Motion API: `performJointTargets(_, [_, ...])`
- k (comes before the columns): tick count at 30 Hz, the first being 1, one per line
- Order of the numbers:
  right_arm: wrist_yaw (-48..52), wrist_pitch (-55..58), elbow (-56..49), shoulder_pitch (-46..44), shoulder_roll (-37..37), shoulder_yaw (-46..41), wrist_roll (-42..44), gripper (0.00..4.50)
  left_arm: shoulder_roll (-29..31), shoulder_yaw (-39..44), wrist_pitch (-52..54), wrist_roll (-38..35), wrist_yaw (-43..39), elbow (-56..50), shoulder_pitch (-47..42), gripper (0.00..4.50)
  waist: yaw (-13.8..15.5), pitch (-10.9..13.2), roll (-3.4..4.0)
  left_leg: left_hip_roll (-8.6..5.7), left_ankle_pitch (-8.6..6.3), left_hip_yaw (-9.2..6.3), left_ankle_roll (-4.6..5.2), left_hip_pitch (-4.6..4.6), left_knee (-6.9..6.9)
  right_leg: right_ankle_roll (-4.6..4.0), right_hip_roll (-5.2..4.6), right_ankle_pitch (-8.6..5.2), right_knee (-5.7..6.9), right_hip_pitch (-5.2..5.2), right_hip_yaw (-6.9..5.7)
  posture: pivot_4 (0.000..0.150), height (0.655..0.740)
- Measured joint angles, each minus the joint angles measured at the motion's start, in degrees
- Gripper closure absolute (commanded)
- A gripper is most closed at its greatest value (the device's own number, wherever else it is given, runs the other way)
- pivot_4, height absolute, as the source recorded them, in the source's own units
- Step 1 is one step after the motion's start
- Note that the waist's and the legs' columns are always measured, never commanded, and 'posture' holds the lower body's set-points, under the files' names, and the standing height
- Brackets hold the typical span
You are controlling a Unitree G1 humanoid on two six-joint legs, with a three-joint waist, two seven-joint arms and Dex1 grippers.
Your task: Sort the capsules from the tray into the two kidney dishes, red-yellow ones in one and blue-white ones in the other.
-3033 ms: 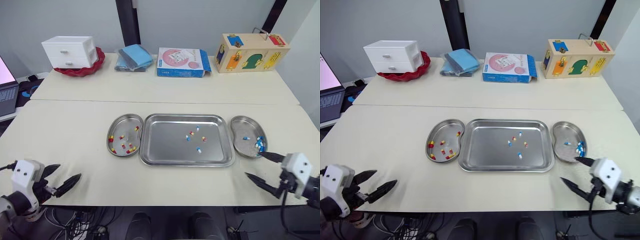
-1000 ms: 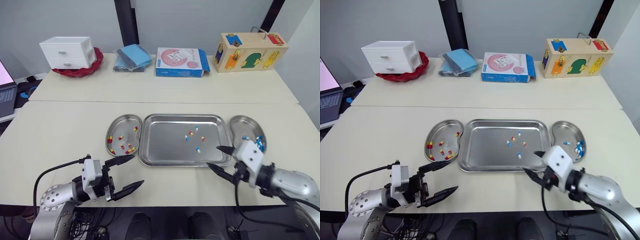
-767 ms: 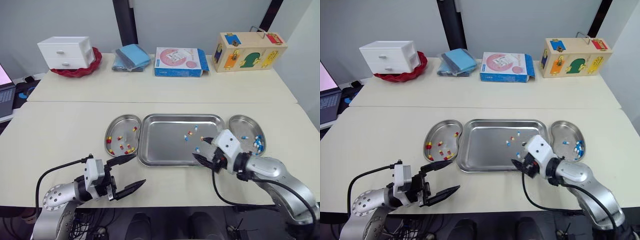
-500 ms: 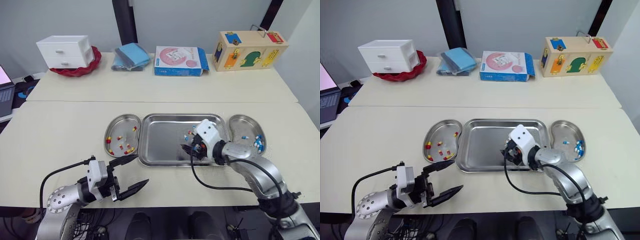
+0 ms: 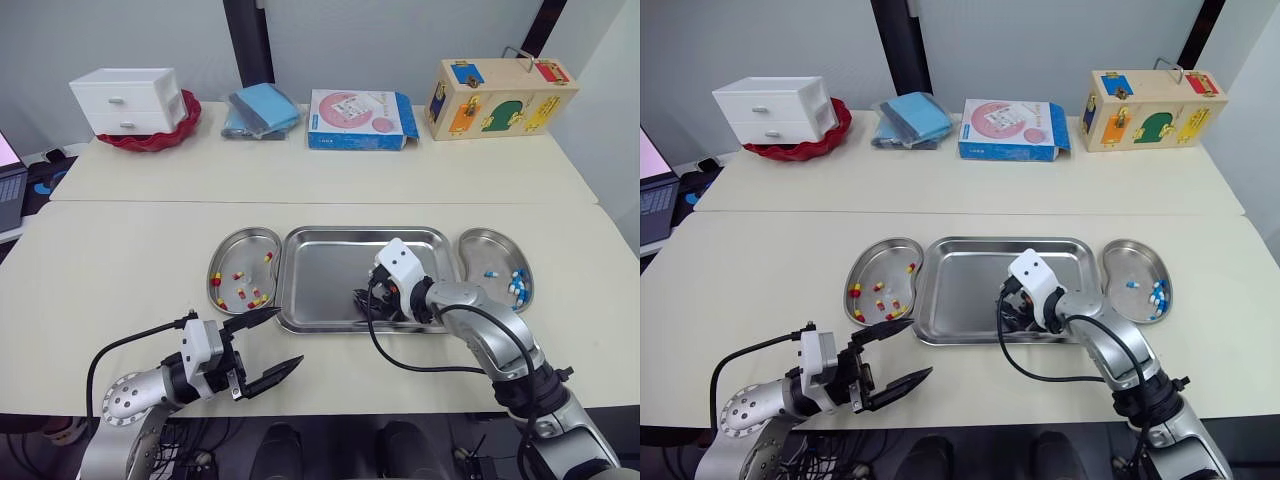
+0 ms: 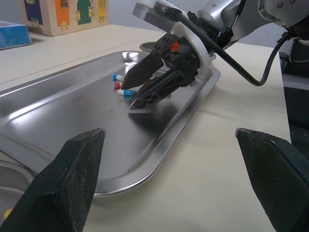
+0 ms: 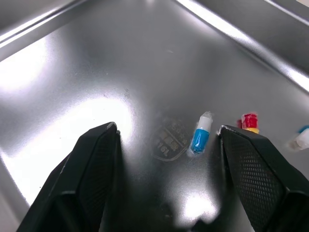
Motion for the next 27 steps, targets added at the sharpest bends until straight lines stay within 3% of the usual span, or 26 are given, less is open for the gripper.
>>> performJointTargets(3, [0.0,-0.7,0.6,-0.4,-0.3,0.8,-1.6,2.46,0.1,-0.3,0.0,0.0,0.0,0.0,-0.2,0.0,0.0,0.0,0.0,0.0,0.0,0.0,0.0,0.0,0.0,0.0,0.0,0.0,0.0,0.0,0.0,0.15,0.7078])
performJointTargets(11, [1.3,-2.1,1.1,-1.3,-1.3,1.9,-3.6,4.38,0.9,-0.4,0.4,-0.4,-0.5,0.0,0.1,0.0,0.0,0.0,0.0,0.0,0.0,0.0,0.0,0.0,0.0,0.0,0.0,0.0,0.0,0.0,-0.01,0.15,0.7078])
performJointTargets(19, [4.6,-2.6,-7.0,1.5,-6.4,0.6,-3.2,4.44,2.3,-1.3,1.5,-2.9,-6.1,0.0,-1.3,0.0,0.1,0.0,0.07,0.0,0.0,-0.01,0.0,-0.05,0.0,0.0,0.0,0.0,-0.02,-0.02,-0.02,0.15,0.7078])
performJointTargets(22, [5.7,1.5,-17.2,7.3,-10.3,-8.7,0.0,4.44,2.4,-2.4,1.2,-4.9,-10.7,0.3,-3.3,0.0,0.5,0.0,0.08,-0.01,0.0,-0.02,0.0,-0.09,0.01,0.0,-0.01,0.0,-0.06,0.0,-0.05,0.15,0.7078])
performJointTargets(27, [6.3,7.2,-24.6,15.8,-14.4,-25.3,3.5,4.44,2.0,-2.7,1.4,-7.5,-13.7,0.7,-5.3,0.0,0.6,0.0,0.08,-0.01,0.0,-0.01,0.0,-0.05,0.0,0.01,0.0,0.0,-0.05,0.02,-0.03,0.15,0.7078])
